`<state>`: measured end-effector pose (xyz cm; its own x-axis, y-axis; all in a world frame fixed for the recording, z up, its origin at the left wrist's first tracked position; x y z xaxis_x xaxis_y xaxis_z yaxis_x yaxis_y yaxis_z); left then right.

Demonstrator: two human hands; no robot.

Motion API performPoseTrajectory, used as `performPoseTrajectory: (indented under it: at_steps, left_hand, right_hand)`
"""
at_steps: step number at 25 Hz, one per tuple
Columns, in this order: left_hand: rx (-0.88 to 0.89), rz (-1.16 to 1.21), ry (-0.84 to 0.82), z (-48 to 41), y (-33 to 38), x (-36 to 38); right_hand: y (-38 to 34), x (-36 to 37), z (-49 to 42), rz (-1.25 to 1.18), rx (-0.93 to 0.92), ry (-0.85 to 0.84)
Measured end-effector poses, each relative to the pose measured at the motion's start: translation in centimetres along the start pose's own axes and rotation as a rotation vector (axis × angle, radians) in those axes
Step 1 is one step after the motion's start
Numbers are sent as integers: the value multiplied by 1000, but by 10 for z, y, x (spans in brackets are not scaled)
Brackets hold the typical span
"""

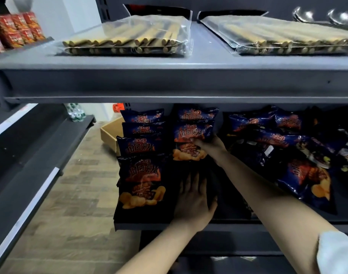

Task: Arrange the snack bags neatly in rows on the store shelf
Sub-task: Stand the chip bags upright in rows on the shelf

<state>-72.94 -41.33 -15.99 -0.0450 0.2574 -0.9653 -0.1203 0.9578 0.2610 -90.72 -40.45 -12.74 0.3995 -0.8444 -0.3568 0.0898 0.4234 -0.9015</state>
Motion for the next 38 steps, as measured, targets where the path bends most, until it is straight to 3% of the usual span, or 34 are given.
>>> performPoseTrajectory:
  at_steps: [5, 11, 16, 19, 23, 26, 28, 32, 38]
  left_hand:
    - [4, -3, -7, -2, 0, 2]
    - [4, 28, -8, -1, -1, 1]
    - [-14, 13, -35, 1, -3, 2]
    - [-15, 23, -25, 0, -2, -3]
    - [157, 93, 200, -6, 19, -22]
    - [346, 202, 432, -20, 54, -42]
    - [440, 260, 454, -32, 90, -52]
    - [559, 287, 312, -54, 161, -53]
    - [497, 52, -30, -118, 206, -21]
  right_hand:
    - [-7, -2, 0, -164, 26, -64]
    - [-23, -11, 19, -236, -75, 99]
    - [-19, -34, 55, -113, -237, 207]
    - [-16, -60, 85, 117, -437, 179]
    - [0, -115, 124, 337, -580, 280]
    - [28, -163, 140, 367, -517, 445]
    - [50, -195, 150, 410, -429, 535]
    - [97, -241, 162, 523, -217, 526]
    - [138, -259, 163, 548, -96, 477]
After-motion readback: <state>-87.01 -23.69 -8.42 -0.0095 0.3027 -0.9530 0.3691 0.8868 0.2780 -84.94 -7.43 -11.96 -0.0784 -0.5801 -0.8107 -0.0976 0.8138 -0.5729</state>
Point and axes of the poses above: each hand's wrist, its own z-axis away from the middle knuckle, its own x-axis out of the palm, y = z × x, the point moved 5 cm from there along -z, towards the middle knuckle, and after that the axes turned 5 degrees about x, right-handed, at the moved point
